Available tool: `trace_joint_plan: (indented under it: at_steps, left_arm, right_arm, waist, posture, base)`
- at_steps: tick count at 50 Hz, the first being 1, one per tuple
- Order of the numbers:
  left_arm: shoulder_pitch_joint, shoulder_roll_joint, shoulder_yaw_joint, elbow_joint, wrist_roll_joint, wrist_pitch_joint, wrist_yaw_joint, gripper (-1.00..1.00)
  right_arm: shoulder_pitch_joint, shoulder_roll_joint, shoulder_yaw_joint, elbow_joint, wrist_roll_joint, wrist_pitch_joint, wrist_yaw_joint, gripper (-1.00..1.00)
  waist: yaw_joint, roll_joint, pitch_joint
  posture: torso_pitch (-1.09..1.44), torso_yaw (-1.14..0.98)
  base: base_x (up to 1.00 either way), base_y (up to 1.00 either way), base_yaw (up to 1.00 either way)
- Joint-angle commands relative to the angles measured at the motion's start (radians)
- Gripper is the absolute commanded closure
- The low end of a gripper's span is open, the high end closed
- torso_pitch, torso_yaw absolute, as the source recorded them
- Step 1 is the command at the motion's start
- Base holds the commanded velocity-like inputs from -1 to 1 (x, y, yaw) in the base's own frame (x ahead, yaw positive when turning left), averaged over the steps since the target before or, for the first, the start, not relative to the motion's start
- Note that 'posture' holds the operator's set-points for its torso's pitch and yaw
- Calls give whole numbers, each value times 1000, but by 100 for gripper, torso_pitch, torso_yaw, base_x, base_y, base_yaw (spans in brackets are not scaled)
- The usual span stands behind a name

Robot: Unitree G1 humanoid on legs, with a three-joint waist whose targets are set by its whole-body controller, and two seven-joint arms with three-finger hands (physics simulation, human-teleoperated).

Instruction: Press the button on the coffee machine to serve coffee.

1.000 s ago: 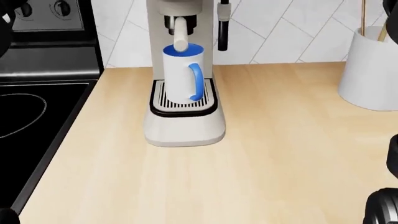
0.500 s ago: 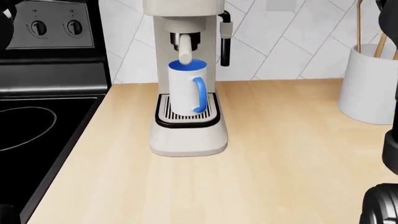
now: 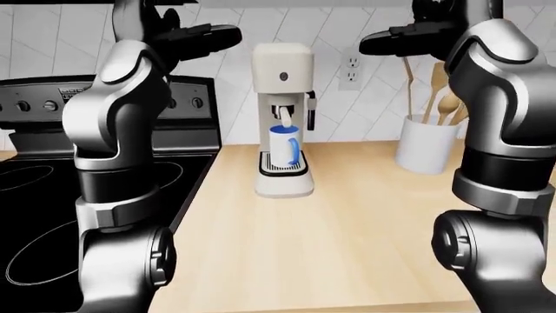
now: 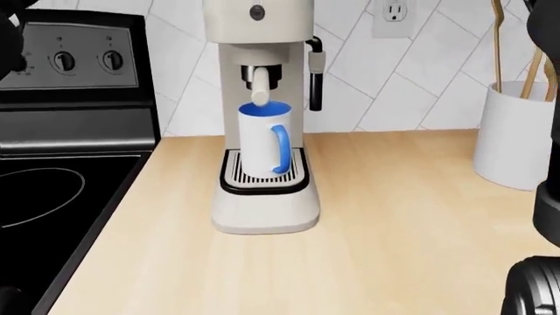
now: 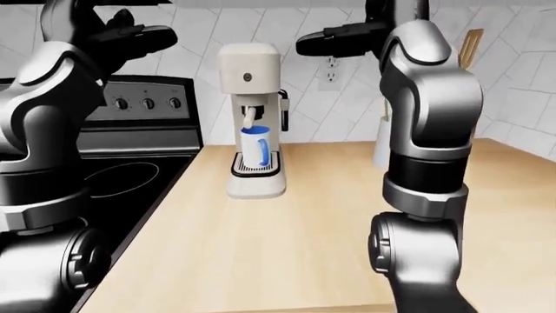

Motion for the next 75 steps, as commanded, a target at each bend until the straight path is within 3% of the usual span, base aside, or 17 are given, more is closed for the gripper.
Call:
trace_joint_plan:
  at_steps: [1,11,20,28,32,46,62,69,75]
  left_arm:
    - [-38,10,4,-13,4,-28,-7,-100]
    - [-55,15,7,1,7,-24,-3,-100]
    - [-57,19,8,-1,7,-20,1,-100]
    - [-55,20,8,5,10,-28,-3,-100]
    - [-55,21,10,1,9,-23,-2,-100]
    - [-50,24,12,4,10,-26,2,-100]
    - [-47,30,15,4,10,-25,3,-100]
    - [-59,31,14,7,8,-18,7,-100]
    - [-60,33,16,14,6,-21,9,-100]
  right_arm:
    - [-43,5,9,-32,3,-11,-3,-100]
    - [-128,64,47,-14,9,21,15,-100]
    - [-161,129,82,-161,-8,150,43,-100]
    - [-203,216,65,-236,77,232,25,-100]
    - [-215,231,83,-260,114,259,9,-100]
    - [-190,355,91,-363,308,359,-43,-100]
    - [-89,346,85,-384,479,379,-130,-100]
    - [-89,330,53,-385,562,414,-202,-100]
    - [-92,295,63,-371,606,421,-235,-100]
  waist:
    - [0,-1,-4]
    - [-3,5,-3]
    - [-1,7,0]
    - [-1,12,1]
    - [-2,14,1]
    - [-4,21,1]
    - [-3,18,-4]
    - [-3,16,-4]
    - [-3,14,-5]
  posture:
    - [-68,0]
    - [-68,0]
    - [-68,0]
    - [-68,0]
    - [-68,0]
    - [-68,0]
    - [-68,0]
    - [-68,0]
    - [-68,0]
  base:
    - [0,0,0]
    - [0,0,0]
    - [0,0,0]
    - [0,0,0]
    - [0,0,0]
    - [0,0,0]
    - [0,0,0]
    - [0,0,0]
    - [0,0,0]
